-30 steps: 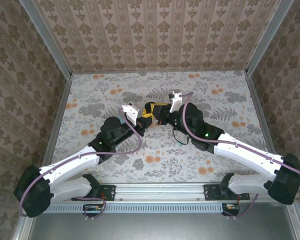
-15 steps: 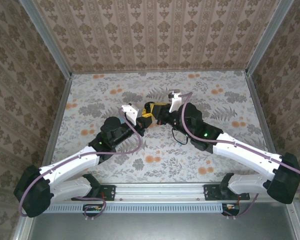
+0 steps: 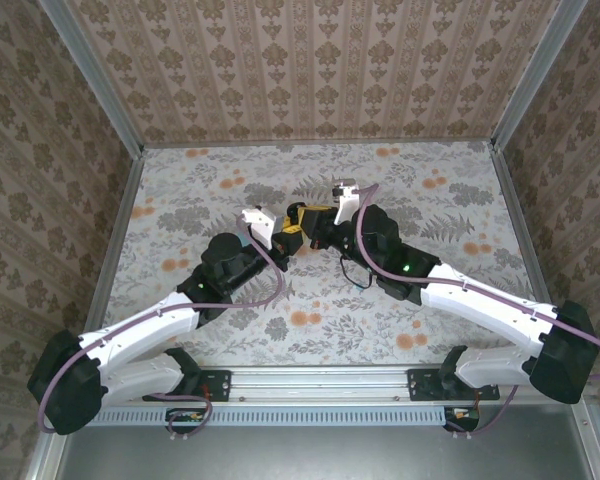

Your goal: Insert the wireless bluetooth earbuds into the charging case

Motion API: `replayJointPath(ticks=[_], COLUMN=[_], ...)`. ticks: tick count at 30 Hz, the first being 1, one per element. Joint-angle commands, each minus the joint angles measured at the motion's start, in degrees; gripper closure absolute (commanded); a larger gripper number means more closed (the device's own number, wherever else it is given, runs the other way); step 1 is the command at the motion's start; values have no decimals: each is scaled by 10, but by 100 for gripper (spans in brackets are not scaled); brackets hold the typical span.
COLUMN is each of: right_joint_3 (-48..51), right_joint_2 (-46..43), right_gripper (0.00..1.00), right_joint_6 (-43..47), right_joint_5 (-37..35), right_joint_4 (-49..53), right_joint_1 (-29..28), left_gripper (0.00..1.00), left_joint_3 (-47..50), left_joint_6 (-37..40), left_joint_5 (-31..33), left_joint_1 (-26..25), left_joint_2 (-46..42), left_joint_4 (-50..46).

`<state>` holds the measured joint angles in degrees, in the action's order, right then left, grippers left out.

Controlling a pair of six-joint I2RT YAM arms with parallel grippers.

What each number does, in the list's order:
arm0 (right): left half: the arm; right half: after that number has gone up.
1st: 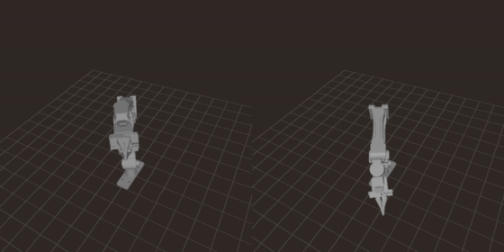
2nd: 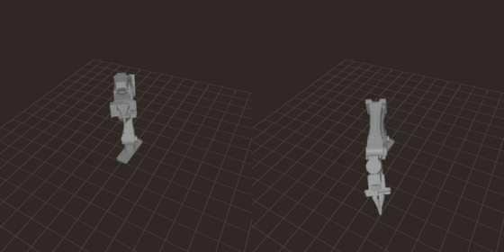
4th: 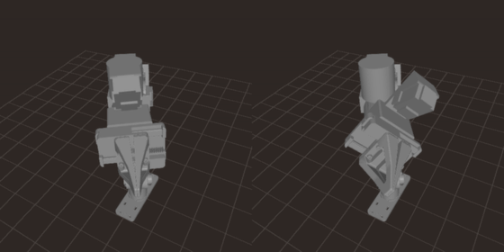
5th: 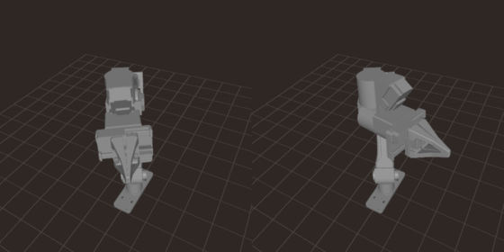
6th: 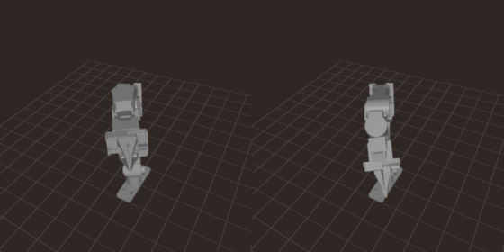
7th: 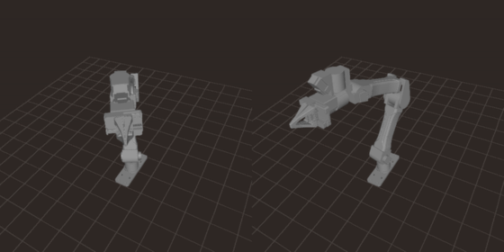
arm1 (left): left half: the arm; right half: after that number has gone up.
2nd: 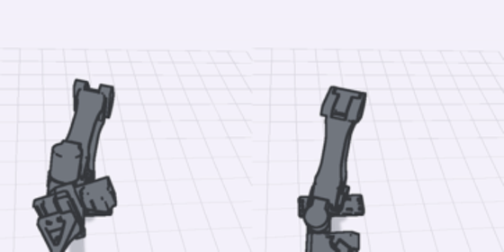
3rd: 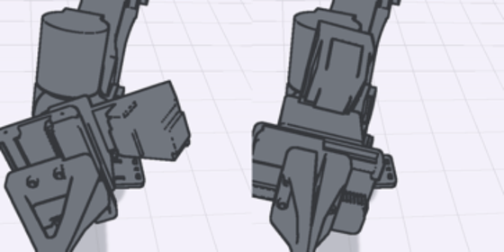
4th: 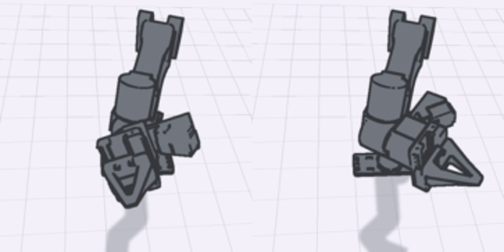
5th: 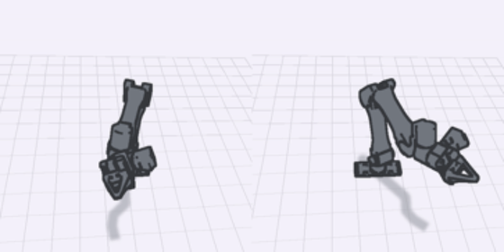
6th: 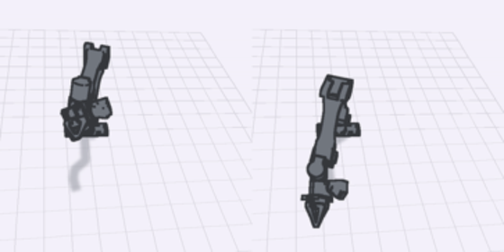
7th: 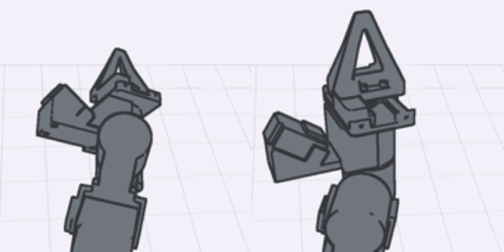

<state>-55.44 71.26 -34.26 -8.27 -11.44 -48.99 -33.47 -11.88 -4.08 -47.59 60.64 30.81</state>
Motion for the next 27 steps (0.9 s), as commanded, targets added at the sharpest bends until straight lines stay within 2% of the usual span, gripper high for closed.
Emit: replayJointPath(ticks=[1, 12, 27], right_joint_3=[14, 44, 1], right_joint_2=[2, -20, -43], right_gripper=[88, 86, 60], right_joint_6=[1, 2, -1], right_joint_5=[14, 43, 42], right_joint_4=[17, 28, 85], right_joint_1=[-6, -11, -12], left_gripper=[100, 100, 100], left_joint_3=[-24, -31, -22], left_joint_6=[-2, 1, -3], left_joint_5=[-1, 6, 7], left_joint_1=[-3, -1, 0], left_joint_2=[-11, -8, -12], left_joint_4=[44, 41, 42])
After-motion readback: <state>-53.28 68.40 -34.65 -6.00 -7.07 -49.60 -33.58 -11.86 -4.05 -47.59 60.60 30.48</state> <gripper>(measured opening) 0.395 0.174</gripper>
